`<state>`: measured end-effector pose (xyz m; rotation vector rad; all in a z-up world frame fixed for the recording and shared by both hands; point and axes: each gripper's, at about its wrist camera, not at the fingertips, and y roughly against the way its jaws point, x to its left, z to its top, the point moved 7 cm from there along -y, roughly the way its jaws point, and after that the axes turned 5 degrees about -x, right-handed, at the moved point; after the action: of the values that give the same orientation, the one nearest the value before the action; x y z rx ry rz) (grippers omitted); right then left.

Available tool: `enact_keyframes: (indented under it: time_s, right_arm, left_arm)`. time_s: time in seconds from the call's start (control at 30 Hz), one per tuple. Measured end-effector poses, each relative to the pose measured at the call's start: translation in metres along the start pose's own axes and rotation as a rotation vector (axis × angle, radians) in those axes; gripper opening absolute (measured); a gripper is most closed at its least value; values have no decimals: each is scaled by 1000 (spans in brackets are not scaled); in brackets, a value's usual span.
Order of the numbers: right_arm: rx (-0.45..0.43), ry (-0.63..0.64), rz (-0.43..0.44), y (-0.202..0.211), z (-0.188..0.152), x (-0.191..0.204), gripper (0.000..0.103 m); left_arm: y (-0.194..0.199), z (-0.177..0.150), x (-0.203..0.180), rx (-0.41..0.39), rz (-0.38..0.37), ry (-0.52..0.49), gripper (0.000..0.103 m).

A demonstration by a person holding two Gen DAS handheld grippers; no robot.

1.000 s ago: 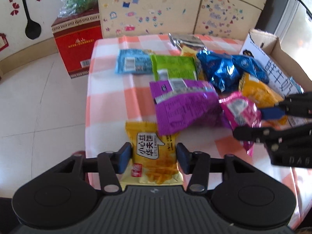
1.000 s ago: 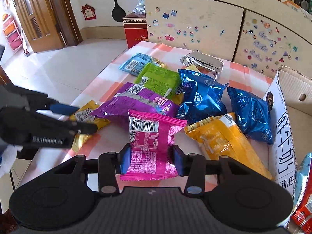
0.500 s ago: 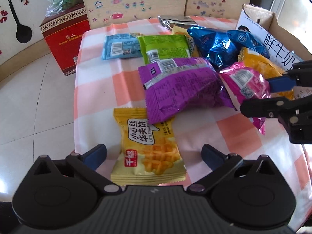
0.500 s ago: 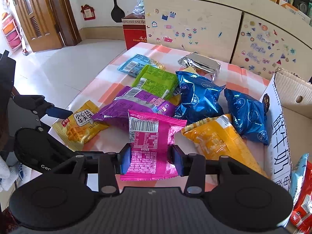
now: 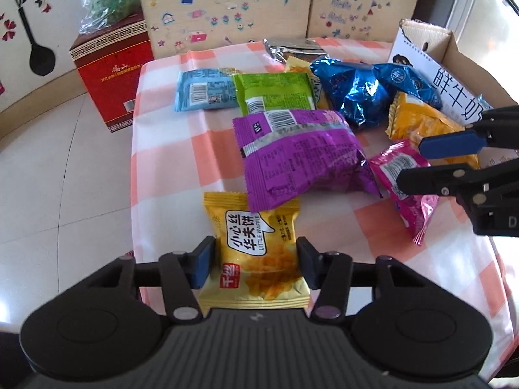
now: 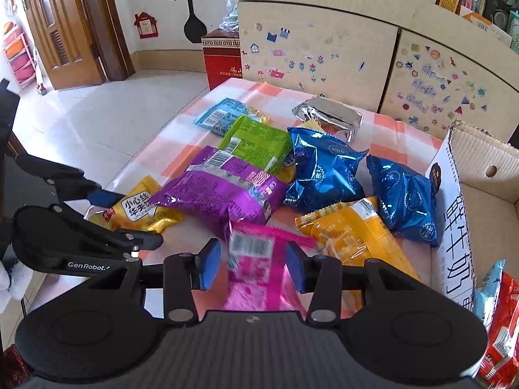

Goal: Organize snacks
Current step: 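Grasp the pink packet with the right gripper while left gripper grasps yellow packet, then lift the pink and yellow packets and carry both toward the cardboard box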

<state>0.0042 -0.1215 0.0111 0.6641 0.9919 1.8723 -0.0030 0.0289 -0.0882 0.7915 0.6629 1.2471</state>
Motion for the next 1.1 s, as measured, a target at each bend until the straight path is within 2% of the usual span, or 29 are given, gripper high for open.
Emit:
enact_keyframes:
  time_s: [0.2,0.3,0.4,0.5,0.63,0.73,0.83,0.9,0.97,1.1]
  right_arm:
    - [-9,-16,17,4,2,-2,50]
    - [16,-62,64,3,-2,-8,51]
    - [20,-137,90,3,-4,-21,56]
    - [39,-149,119,1,-10,-24,57]
    - [76,-103,85,-10,-20,-17,72]
    - [87,-87,58,-19,-24,-15,72]
    - [93,-77,17,-26,-29,-16,71]
    - [88,-44,-14,-26,-28,-14,61]
    - [85,-44,-6,-23,-26,-14,52]
    - [44,-30,-28,-10,-16,-16,49]
  left_arm:
    - [22,-7,-4,-46,18,19,48]
    - [37,-4,-12,-88,0,14,48]
    - [52,1,-20,-127,-15,5,48]
    - [62,7,-26,-163,-34,10,48]
    - [70,17,-29,-194,-45,14,48]
    - [73,23,-29,-207,-45,31,48]
    - [73,26,-29,-216,-38,36,48]
    - [72,29,-30,-219,-34,30,48]
    - [71,32,-32,-224,-28,25,48]
    - [69,43,-33,-243,-20,19,48]
